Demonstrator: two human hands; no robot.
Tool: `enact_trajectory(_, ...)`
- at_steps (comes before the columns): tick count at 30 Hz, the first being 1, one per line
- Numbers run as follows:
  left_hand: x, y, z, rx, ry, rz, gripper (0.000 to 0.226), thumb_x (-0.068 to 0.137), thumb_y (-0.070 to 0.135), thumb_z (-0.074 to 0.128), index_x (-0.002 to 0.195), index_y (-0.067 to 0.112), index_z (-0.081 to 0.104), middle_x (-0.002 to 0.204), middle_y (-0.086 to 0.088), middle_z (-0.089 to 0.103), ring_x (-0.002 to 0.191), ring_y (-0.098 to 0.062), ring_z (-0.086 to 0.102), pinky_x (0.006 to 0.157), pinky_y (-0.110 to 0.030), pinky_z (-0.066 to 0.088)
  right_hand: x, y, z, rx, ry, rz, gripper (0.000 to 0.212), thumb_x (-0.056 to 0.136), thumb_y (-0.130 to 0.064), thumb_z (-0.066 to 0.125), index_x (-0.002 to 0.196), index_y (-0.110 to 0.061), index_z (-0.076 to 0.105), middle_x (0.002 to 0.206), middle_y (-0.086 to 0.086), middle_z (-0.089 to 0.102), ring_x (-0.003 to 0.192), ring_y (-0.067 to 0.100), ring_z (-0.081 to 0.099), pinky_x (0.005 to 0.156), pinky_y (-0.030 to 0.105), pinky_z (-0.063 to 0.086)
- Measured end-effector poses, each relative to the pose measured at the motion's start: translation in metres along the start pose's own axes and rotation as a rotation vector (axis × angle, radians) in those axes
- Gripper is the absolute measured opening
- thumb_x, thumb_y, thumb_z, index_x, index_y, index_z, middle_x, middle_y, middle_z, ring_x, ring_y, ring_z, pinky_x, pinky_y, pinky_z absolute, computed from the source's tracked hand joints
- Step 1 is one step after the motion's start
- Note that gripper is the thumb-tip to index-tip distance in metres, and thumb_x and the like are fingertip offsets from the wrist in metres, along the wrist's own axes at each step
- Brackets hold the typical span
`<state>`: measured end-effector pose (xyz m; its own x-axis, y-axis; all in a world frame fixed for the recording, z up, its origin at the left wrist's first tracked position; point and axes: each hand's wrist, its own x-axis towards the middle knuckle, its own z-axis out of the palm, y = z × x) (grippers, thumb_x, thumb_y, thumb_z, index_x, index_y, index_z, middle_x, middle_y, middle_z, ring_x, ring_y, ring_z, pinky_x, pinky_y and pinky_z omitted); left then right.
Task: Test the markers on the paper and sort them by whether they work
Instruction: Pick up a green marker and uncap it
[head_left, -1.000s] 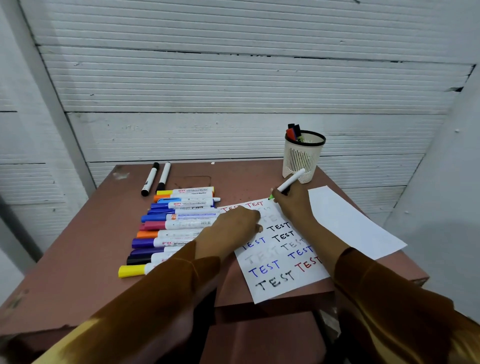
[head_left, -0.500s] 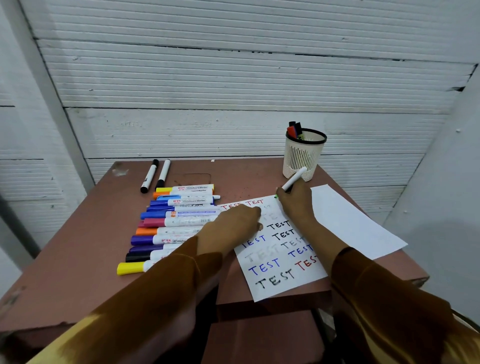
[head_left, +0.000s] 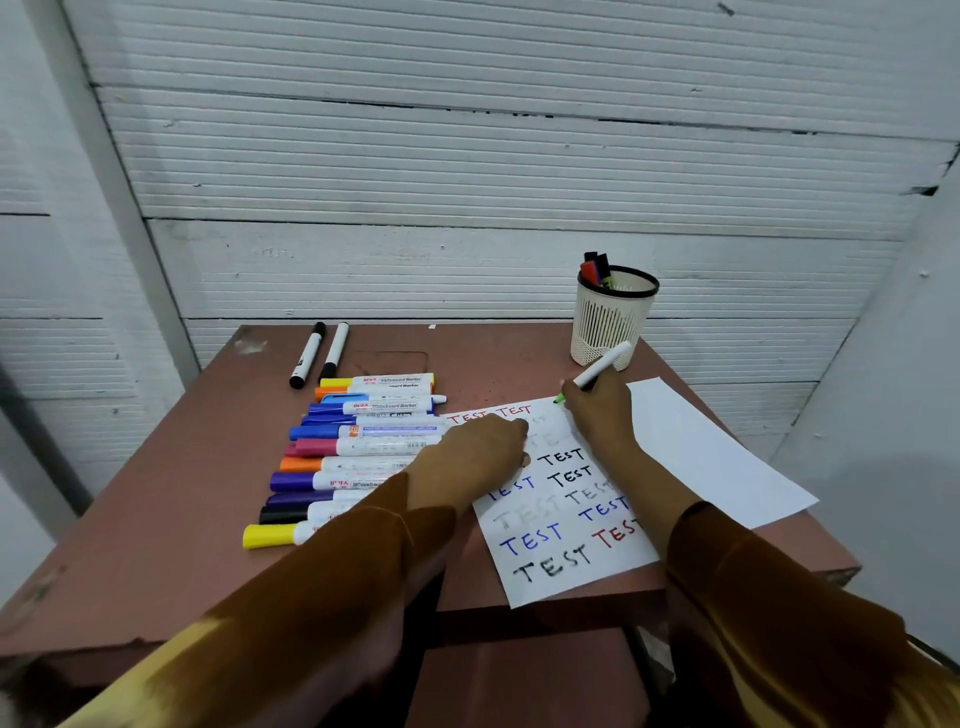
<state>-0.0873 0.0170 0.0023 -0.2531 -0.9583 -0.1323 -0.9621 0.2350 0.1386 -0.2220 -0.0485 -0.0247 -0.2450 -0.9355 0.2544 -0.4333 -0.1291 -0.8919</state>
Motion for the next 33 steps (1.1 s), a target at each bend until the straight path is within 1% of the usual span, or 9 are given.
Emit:
enact_trajectory(5, -0.006, 0.004, 0.002, 0.002, 0.069, -0.008, 0.033, 0.097, 0.020, 0.037, 0.129, 0.011, 0.043, 0.121, -0.014, 0.055, 0.107, -0.030, 0.054, 0.079, -0.034, 0.040, 0.002, -0.001, -0.006, 0.290, -0.009, 0.139, 0.015, 0.086, -0.006, 0.061, 0.076, -0.015, 0.054, 0.078, 0.007, 0.062, 0.078, 0.021, 0.060, 0.074, 0.030, 0.046)
enact_trajectory(10, -0.019, 0.009, -0.024, -0.410, 0.251, 0.050, 0.016, 0.092, 0.013, 0.039, 0.106, 0.010, 0.032, 0.080, -0.009, 0.052, 0.076, -0.028, 0.049, 0.065, -0.031, 0.035, 0.005, -0.016, -0.023, 0.628, 0.011, 0.239, 0.013, 0.089, -0.007, 0.045, 0.078, -0.011, 0.050, 0.069, 0.011, 0.061, 0.059, 0.022, 0.060, 0.047, 0.020, 0.045)
enact_trajectory(13, -0.018, -0.001, -0.032, -0.626, 0.306, 0.045, 0.012, 0.093, 0.003, 0.038, 0.104, 0.009, 0.039, 0.096, -0.015, 0.054, 0.081, -0.025, 0.048, 0.062, -0.027, 0.039, 0.003, -0.024, -0.026, 0.707, 0.003, 0.206, 0.013, 0.088, 0.000, 0.040, 0.079, -0.009, 0.042, 0.061, 0.011, 0.050, 0.043, 0.018, 0.054, 0.036, 0.019, 0.038)
enact_trajectory(15, -0.017, -0.013, -0.030, -0.700, 0.381, 0.036, 0.023, 0.092, -0.001, 0.044, 0.109, 0.009, 0.054, 0.104, -0.012, 0.052, 0.078, -0.017, 0.050, 0.053, -0.010, 0.038, -0.004, -0.029, -0.024, 0.734, 0.000, 0.169, 0.018, 0.086, 0.006, 0.043, 0.095, -0.009, 0.037, 0.065, 0.011, 0.047, 0.038, 0.016, 0.051, 0.036, 0.019, 0.036)
enact_trajectory(17, -0.018, -0.024, -0.027, -0.826, 0.424, 0.071, 0.028, 0.090, -0.004, 0.049, 0.109, 0.011, 0.063, 0.106, -0.010, 0.053, 0.071, -0.013, 0.056, 0.062, -0.005, 0.043, -0.013, -0.035, -0.022, 0.785, -0.019, 0.141, 0.034, 0.085, 0.009, 0.047, 0.104, -0.010, 0.027, 0.069, 0.014, 0.048, 0.042, 0.018, 0.051, 0.037, 0.021, 0.039)
enact_trajectory(19, -0.021, -0.031, -0.024, -1.025, 0.414, 0.100, 0.028, 0.088, -0.004, 0.055, 0.106, 0.015, 0.063, 0.098, -0.011, 0.057, 0.070, -0.017, 0.058, 0.077, -0.023, 0.051, -0.024, -0.044, -0.020, 0.830, -0.056, 0.103, 0.041, 0.086, 0.011, 0.049, 0.105, -0.012, 0.021, 0.069, 0.013, 0.050, 0.047, 0.020, 0.051, 0.040, 0.023, 0.042)
enact_trajectory(20, -0.023, -0.032, -0.024, -1.123, 0.405, 0.099, 0.027, 0.086, -0.004, 0.057, 0.106, 0.014, 0.062, 0.092, -0.010, 0.058, 0.069, -0.016, 0.059, 0.075, -0.026, 0.053, -0.028, -0.049, -0.018, 0.847, -0.081, 0.080, 0.043, 0.087, 0.010, 0.051, 0.106, -0.013, 0.020, 0.068, 0.013, 0.051, 0.047, 0.019, 0.052, 0.042, 0.024, 0.044)
enact_trajectory(24, -0.029, -0.036, -0.026, -1.285, 0.419, 0.092, 0.020, 0.084, -0.005, 0.061, 0.101, 0.004, 0.057, 0.078, -0.004, 0.059, 0.057, -0.001, 0.060, 0.055, -0.014, 0.049, -0.038, -0.060, -0.010, 0.827, -0.122, -0.020, 0.052, 0.088, 0.008, 0.053, 0.117, -0.016, 0.017, 0.065, 0.010, 0.057, 0.045, 0.016, 0.057, 0.048, 0.025, 0.049)
enact_trajectory(33, -0.036, -0.051, -0.024, -1.370, 0.429, 0.104, 0.011, 0.086, 0.002, 0.061, 0.090, 0.012, 0.061, 0.077, -0.005, 0.065, 0.065, -0.003, 0.065, 0.066, -0.017, 0.050, -0.047, -0.071, -0.003, 0.836, -0.085, -0.070, 0.058, 0.088, 0.009, 0.052, 0.126, -0.018, 0.017, 0.072, 0.016, 0.056, 0.046, 0.018, 0.056, 0.046, 0.025, 0.049)
